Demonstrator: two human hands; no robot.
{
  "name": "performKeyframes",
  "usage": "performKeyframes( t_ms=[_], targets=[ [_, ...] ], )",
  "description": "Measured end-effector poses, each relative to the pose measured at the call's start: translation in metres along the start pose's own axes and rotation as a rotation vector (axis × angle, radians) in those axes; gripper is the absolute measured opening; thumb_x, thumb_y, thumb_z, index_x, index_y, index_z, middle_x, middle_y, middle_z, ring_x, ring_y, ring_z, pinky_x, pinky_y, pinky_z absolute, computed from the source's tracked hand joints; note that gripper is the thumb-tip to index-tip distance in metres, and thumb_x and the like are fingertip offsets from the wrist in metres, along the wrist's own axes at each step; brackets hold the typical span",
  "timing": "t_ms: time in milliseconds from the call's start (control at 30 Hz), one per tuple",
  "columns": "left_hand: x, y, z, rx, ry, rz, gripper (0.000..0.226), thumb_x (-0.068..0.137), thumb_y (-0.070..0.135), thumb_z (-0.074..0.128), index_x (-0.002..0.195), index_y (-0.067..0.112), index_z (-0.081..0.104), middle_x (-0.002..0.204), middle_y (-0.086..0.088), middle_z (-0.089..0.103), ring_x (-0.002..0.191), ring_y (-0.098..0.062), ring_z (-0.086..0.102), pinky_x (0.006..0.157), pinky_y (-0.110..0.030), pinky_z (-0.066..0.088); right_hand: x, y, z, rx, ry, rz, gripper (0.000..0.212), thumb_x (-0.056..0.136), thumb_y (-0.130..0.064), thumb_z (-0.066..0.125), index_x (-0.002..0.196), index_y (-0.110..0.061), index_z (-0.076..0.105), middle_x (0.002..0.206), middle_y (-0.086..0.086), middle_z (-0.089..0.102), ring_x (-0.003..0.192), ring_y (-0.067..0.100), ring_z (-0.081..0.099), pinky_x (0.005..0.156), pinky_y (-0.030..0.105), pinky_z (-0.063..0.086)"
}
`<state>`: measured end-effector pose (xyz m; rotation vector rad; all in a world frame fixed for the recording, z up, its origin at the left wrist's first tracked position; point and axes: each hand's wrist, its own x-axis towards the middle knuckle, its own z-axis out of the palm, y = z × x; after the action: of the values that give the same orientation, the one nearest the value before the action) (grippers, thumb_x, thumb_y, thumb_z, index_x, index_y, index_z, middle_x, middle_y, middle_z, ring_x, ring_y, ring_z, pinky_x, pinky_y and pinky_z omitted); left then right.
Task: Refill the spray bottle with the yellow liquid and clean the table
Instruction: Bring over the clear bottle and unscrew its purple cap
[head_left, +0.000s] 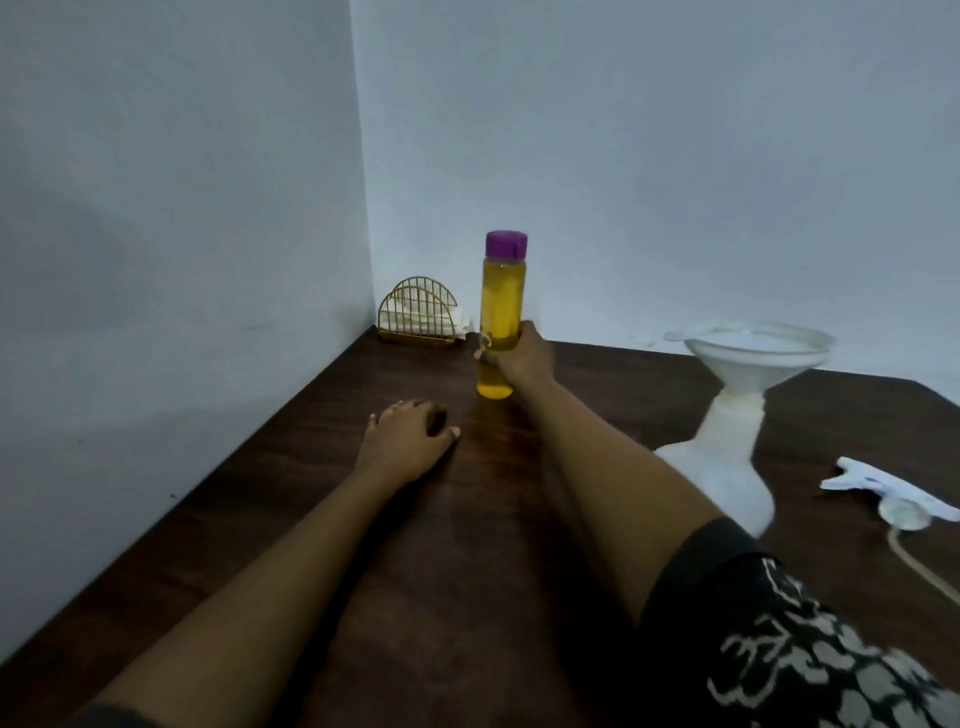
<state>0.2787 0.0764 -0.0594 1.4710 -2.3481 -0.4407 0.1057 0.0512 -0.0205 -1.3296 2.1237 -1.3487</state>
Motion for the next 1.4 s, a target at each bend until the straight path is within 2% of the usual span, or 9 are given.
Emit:
performKeyframes(
  t_ms=[200, 400, 567, 733, 867, 967, 1133, 1300, 1400],
  targets=[
    [-0.043, 0.025, -0.022, -0.708, 0.115, -0.11, 0.042, 0.092, 0.031, 0.057, 0.133, 0.024, 0.051, 0.136, -0.003, 0.053, 0.121, -0.018, 0.049, 0.094, -0.031, 0.04, -0.08, -0.002, -0.025, -0.027, -0.015, -0.069, 0.063, 0.07, -0.031, 0.081, 0.12, -0.011, 0.05, 0.125, 0.007, 0.06, 0.114, 0.024, 0.057, 0.09, 0.035, 0.047],
    [-0.098, 0.077, -0.047, -1.026, 0.195, 0.088, 0.059, 0.087, 0.029, 0.064, 0.14, 0.021, 0.041, 0.128, 0.0, 0.052, 0.114, -0.01, 0.049, 0.07, -0.012, 0.043, -0.156, 0.008, -0.054, -0.053, -0.049, -0.173, 0.06, 0.071, -0.038, 0.079, 0.119, -0.018, 0.048, 0.12, 0.001, 0.061, 0.11, 0.019, 0.06, 0.09, 0.035, 0.051],
    [-0.135, 0.118, -0.05, -0.99, 0.214, 0.171, 0.069, 0.078, 0.032, 0.073, 0.138, 0.024, 0.04, 0.121, 0.005, 0.054, 0.11, -0.011, 0.051, 0.082, -0.023, 0.045, -0.206, 0.017, -0.079, -0.082, -0.017, -0.249, 0.061, 0.071, -0.045, 0.075, 0.121, -0.023, 0.048, 0.116, -0.002, 0.063, 0.105, 0.016, 0.062, 0.087, 0.031, 0.051],
    [-0.168, 0.145, -0.038, -0.905, 0.285, 0.204, 0.052, 0.075, 0.033, 0.077, 0.119, 0.027, 0.05, 0.103, 0.014, 0.057, 0.09, 0.0, 0.054, 0.066, -0.011, 0.042, -0.241, 0.027, -0.108, -0.142, 0.032, -0.267, 0.076, 0.067, -0.049, 0.076, 0.129, -0.024, 0.039, 0.119, -0.001, 0.058, 0.105, 0.018, 0.061, 0.082, 0.029, 0.049],
    [-0.184, 0.157, -0.032, -0.886, 0.259, 0.251, 0.044, 0.073, 0.035, 0.078, 0.109, 0.03, 0.052, 0.1, 0.013, 0.064, 0.092, -0.002, 0.059, 0.073, -0.018, 0.048, -0.263, 0.026, -0.139, -0.251, -0.076, -0.208, 0.075, 0.07, -0.051, 0.072, 0.129, -0.021, 0.039, 0.119, 0.0, 0.057, 0.108, 0.021, 0.06, 0.083, 0.032, 0.05],
    [-0.189, 0.159, -0.03, -0.892, 0.236, 0.263, 0.04, 0.074, 0.034, 0.077, 0.108, 0.028, 0.055, 0.099, 0.011, 0.066, 0.093, -0.003, 0.061, 0.078, -0.025, 0.052, -0.273, 0.015, -0.183, -0.324, -0.139, -0.12, 0.063, 0.076, -0.043, 0.073, 0.125, -0.015, 0.046, 0.118, 0.001, 0.057, 0.111, 0.02, 0.056, 0.083, 0.029, 0.044],
    [-0.19, 0.163, -0.026, -0.91, 0.264, 0.262, 0.035, 0.076, 0.031, 0.075, 0.105, 0.029, 0.056, 0.097, 0.009, 0.067, 0.093, -0.004, 0.062, 0.084, -0.033, 0.054, -0.281, -0.03, -0.237, -0.093, 0.154, -0.281, 0.018, 0.088, -0.031, 0.06, 0.1, -0.018, 0.064, 0.103, -0.001, 0.067, 0.084, 0.015, 0.061, 0.077, 0.031, 0.051],
    [-0.189, 0.17, -0.015, -1.016, 0.307, 0.241, 0.039, 0.075, 0.032, 0.076, 0.108, 0.026, 0.056, 0.099, 0.005, 0.069, 0.094, -0.011, 0.066, 0.087, -0.041, 0.054, -0.265, -0.071, -0.233, -0.262, 0.015, -0.373, 0.047, 0.083, -0.045, 0.064, 0.121, -0.017, 0.059, 0.119, 0.002, 0.06, 0.106, 0.018, 0.056, 0.089, 0.032, 0.047],
    [-0.188, 0.176, -0.005, -1.081, 0.324, 0.235, 0.06, 0.067, 0.041, 0.077, 0.118, 0.024, 0.05, 0.105, 0.003, 0.067, 0.098, -0.008, 0.064, 0.083, -0.031, 0.053, -0.258, -0.077, -0.224, -0.358, -0.084, -0.399, 0.059, 0.079, -0.047, 0.069, 0.127, -0.015, 0.054, 0.124, 0.004, 0.059, 0.111, 0.02, 0.054, 0.091, 0.031, 0.045]
  ],
)
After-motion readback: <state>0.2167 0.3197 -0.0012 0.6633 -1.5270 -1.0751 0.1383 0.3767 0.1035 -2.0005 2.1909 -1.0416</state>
